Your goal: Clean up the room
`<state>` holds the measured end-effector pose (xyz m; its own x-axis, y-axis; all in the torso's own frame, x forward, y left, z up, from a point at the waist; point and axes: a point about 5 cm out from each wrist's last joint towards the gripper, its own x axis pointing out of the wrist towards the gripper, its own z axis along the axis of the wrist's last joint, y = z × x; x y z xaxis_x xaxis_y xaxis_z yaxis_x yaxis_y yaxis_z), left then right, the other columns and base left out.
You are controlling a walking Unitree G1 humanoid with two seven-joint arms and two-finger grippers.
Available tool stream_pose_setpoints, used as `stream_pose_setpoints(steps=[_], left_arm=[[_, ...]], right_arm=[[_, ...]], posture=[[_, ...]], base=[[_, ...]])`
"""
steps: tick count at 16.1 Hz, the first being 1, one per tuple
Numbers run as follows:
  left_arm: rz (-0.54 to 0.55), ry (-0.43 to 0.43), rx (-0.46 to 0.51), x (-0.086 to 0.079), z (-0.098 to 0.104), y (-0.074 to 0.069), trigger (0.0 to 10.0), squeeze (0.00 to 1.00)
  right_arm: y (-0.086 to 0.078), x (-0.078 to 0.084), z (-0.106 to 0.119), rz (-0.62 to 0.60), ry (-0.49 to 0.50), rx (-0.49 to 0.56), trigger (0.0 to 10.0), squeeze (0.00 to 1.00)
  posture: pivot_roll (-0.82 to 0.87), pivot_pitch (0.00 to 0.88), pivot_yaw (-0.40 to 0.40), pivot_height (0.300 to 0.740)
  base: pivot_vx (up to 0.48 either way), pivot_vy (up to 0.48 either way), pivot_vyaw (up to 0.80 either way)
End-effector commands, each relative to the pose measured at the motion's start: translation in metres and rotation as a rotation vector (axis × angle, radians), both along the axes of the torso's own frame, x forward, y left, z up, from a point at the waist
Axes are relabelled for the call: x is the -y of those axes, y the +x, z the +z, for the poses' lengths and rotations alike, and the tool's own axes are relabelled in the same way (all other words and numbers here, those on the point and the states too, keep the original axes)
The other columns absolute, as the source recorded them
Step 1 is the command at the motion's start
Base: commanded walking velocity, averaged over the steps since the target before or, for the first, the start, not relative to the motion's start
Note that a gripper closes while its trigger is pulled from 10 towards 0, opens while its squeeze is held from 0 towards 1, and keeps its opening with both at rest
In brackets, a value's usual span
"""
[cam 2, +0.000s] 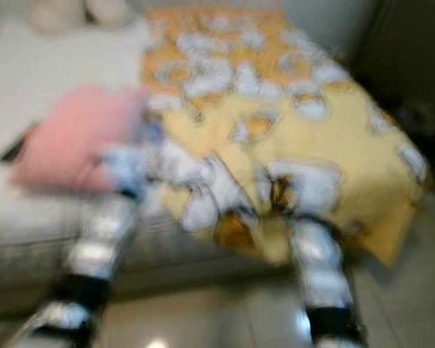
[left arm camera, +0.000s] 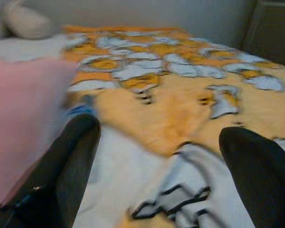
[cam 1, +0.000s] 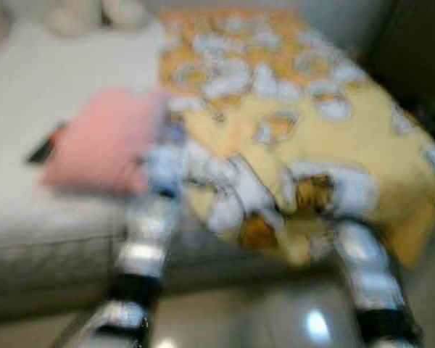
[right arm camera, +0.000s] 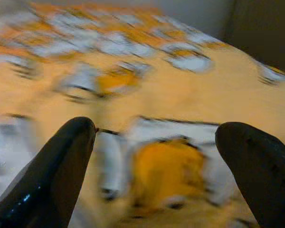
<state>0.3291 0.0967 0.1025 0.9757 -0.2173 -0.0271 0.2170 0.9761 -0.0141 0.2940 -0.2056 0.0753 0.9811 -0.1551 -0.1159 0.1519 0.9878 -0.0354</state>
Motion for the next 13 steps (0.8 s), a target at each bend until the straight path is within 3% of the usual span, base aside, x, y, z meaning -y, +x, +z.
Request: stream_pose_setpoints(steps=[1,11,13], left_arm=[[0.051,0.014,0.011,-0.0205,0.0027,0.0026,10.0,0.0],[0.057,0.023,0.013,-0.0194,0.003,0.0009,10.0,0.0],[0.045,0.016,0.021,-0.018,0.0046,0.0015,10.0,0.0]], right_arm=[[0.0075,-0.0179,0.0098,0.052,0.027,0.044,10.0,0.0],[0.0033,-0.0198,0.0114,0.069,0.023,0.058,10.0,0.0],[0.0016,-0.0231,0.0104,0.102,0.013,0.051,10.0,0.0]], posture=[[0.0,0.0,-0.017,0.74],[-0.01,0.0,-0.009,0.74],[-0.01,0.0,-0.006,0.74]], base=[[0.458,0.0,0.0],[0.456,0.0,0.0],[0.0,0.0,0.33]])
